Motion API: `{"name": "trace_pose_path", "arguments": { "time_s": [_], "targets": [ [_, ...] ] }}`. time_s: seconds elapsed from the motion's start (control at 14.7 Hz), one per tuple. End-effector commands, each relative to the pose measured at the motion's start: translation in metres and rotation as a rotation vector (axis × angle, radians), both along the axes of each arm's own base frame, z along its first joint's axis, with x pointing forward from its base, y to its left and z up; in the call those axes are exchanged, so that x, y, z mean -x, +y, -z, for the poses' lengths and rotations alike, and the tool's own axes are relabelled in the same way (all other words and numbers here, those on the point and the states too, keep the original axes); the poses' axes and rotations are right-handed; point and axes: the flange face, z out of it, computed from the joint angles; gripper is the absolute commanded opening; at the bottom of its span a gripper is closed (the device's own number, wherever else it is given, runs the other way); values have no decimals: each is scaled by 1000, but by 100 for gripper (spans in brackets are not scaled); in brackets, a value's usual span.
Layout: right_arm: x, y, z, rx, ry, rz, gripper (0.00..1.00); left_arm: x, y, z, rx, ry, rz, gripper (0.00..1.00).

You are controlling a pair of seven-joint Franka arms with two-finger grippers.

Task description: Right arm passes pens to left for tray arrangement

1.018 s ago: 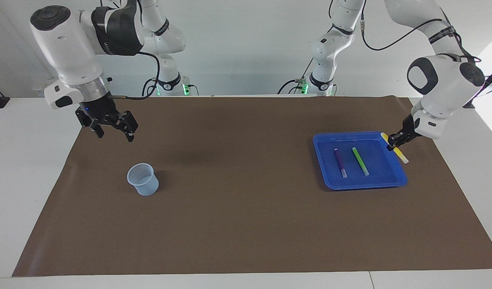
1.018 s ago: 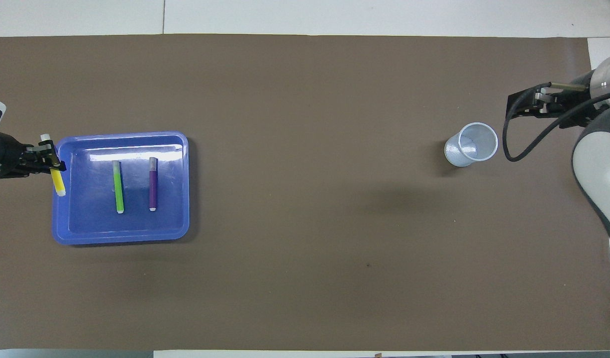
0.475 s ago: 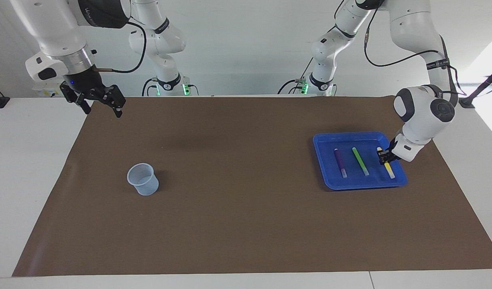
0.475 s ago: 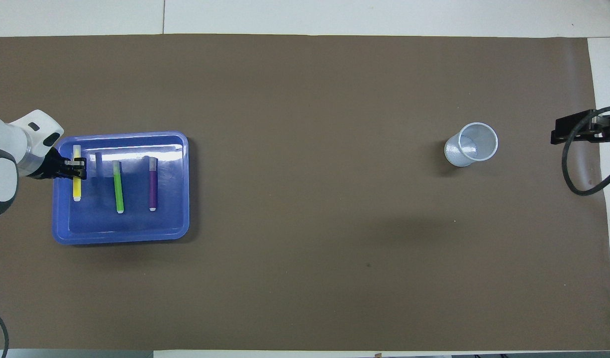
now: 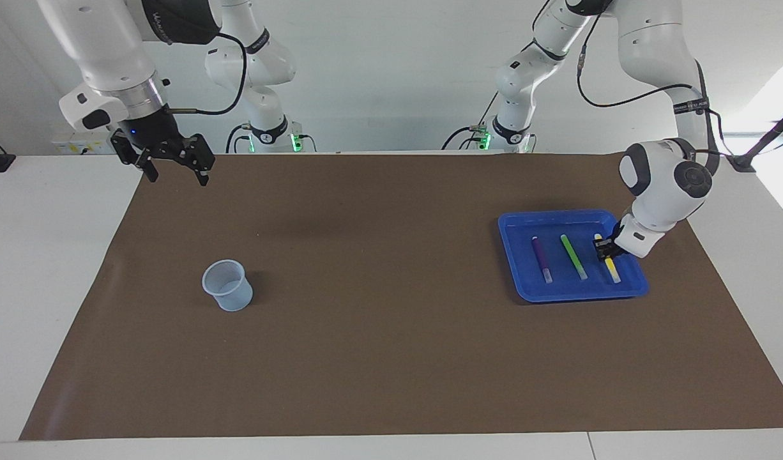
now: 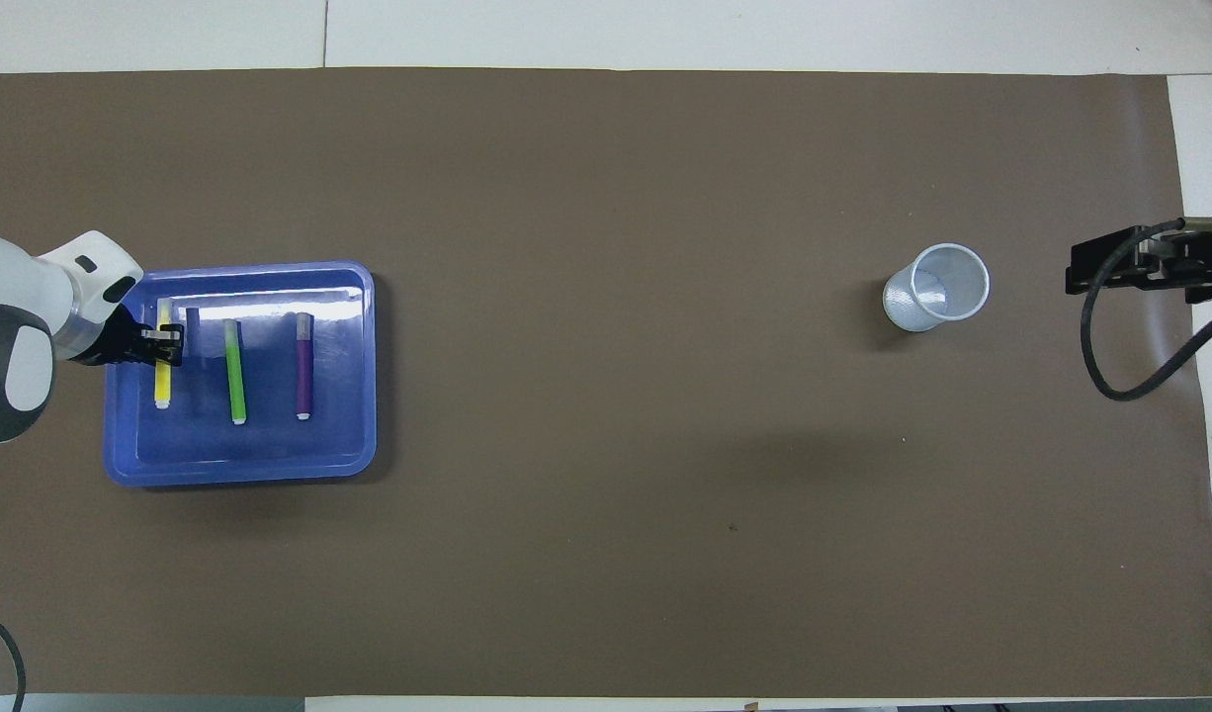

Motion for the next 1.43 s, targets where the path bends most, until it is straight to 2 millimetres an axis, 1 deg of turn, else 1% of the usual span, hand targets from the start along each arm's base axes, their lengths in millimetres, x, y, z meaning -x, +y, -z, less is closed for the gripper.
{"name": "trace_pose_path", "arguments": {
  "time_s": [0.0,0.14,0.27,0.41,0.54,0.61,0.68,0.81,0.95,1.02,1.15,1.22,1.29,1.36],
  "targets": [
    [1,-1,-1,7,8,18,100,4,2,0,-19,-12,20,100],
    [1,1,-1,0,7,47,100,3,1,-1,-20,-12,21,100],
    [2,1,0,-4,18,53,100,-2,3,-8,-22,-25,17,100],
    [3,3,-1,-7,20,54,100,-6,0,-15,-24,-35,23,100],
    [2,3,-1,-10,17,52,100,-14,-6,-30,-29,-50,28,100],
    [2,3,-1,-12,17,52,100,-19,-13,-42,-33,-61,35,100],
    [2,7,0,-10,18,44,100,-27,-25,-58,-39,-66,44,100],
    [3,8,-1,-10,25,37,100,-41,-56,-97,-49,-61,82,100],
    [3,6,0,-10,28,35,100,-48,-68,-126,-57,-61,63,100],
    [4,5,1,-9,37,34,100,-47,-76,-135,-65,-49,32,100],
    [4,4,-9,-6,40,35,100,-38,-92,-170,-87,-31,42,100],
    [5,3,-10,-6,43,35,100,-36,-93,-189,-93,-18,39,100],
    [5,0,-10,-7,46,32,100,-31,-94,-212,-81,-2,25,100],
    [5,-1,-10,-7,46,12,100,-26,-99,-237,-54,-2,17,100]
  ]
}}
